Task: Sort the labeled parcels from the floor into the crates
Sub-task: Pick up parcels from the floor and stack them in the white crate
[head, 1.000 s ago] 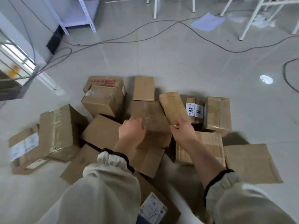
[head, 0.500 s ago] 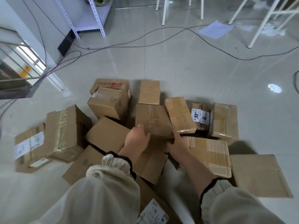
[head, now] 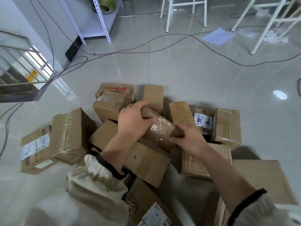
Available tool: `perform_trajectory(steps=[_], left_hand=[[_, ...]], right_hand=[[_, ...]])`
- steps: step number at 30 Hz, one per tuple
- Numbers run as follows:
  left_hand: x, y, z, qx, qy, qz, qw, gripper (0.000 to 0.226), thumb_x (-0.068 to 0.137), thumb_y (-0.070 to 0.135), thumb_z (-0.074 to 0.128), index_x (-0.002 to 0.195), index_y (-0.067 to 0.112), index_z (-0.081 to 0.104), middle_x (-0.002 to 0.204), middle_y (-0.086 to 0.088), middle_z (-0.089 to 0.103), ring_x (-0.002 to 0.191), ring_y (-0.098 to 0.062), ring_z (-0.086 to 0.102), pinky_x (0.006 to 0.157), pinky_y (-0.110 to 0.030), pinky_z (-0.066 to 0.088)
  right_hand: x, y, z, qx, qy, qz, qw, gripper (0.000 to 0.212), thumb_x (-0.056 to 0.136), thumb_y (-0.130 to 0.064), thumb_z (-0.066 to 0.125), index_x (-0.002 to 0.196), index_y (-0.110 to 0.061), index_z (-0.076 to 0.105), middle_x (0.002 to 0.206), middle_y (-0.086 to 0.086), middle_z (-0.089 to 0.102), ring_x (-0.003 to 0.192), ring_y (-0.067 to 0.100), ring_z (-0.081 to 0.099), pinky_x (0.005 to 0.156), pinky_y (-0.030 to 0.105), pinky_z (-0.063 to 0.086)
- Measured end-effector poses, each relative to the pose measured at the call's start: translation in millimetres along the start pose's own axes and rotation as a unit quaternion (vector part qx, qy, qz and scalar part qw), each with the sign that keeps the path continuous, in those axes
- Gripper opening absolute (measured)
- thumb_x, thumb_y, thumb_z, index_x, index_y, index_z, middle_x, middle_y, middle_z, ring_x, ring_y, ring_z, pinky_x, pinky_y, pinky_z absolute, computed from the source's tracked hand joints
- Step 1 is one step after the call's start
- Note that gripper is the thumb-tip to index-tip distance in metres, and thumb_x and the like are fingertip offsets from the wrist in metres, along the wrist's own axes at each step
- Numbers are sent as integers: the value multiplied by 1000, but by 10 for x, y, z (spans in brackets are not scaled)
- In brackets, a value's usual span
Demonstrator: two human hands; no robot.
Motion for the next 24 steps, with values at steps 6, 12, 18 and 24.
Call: perform_trajectory(steps=[6, 12, 18, 24], left_hand=[[-113, 211, -158, 32, 17, 13, 999, 61, 71, 50, 73, 125, 29, 55, 117, 3, 60, 111, -22, 52, 91, -34, 46], [-234, 311, 127, 125, -30, 26, 991, 54, 82, 47, 65, 130, 25, 51, 125, -1, 54, 122, -27, 42, 98, -37, 39], [-234, 296, 157, 108, 4, 15, 994, 52, 83, 46, 62, 130, 26, 51, 123, -3, 55, 117, -27, 42, 95, -36, 40], [-253, 338, 38, 41, 43, 62, 996, 50, 84, 43, 63, 129, 26, 54, 123, -2, 58, 115, -25, 46, 100, -34, 37]], right_hand=[[-56, 23, -4, 167, -82, 62, 981, 17, 88, -32, 62, 102, -24, 66, 101, 6, 67, 91, 21, 64, 85, 41, 54], [-132, 203, 353, 186, -173, 107, 961, 34, 80, -28, 72, 109, -22, 55, 111, 4, 62, 104, 21, 61, 93, 42, 52], [-172, 93, 499, 71, -53, 117, 989, 115, 58, -28, 87, 141, -30, 7, 138, 6, 17, 105, 16, 32, 81, 25, 40], [-167, 30, 348, 56, 68, 50, 995, 97, 64, -24, 83, 136, -22, 18, 128, 8, 19, 101, 21, 45, 81, 25, 40]])
Point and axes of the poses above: each hand's wrist, its own x-axis towards the middle knuckle, its own z-axis out of the palm, y = z × x, the point moved 6 cm from there along x, towards the middle knuckle
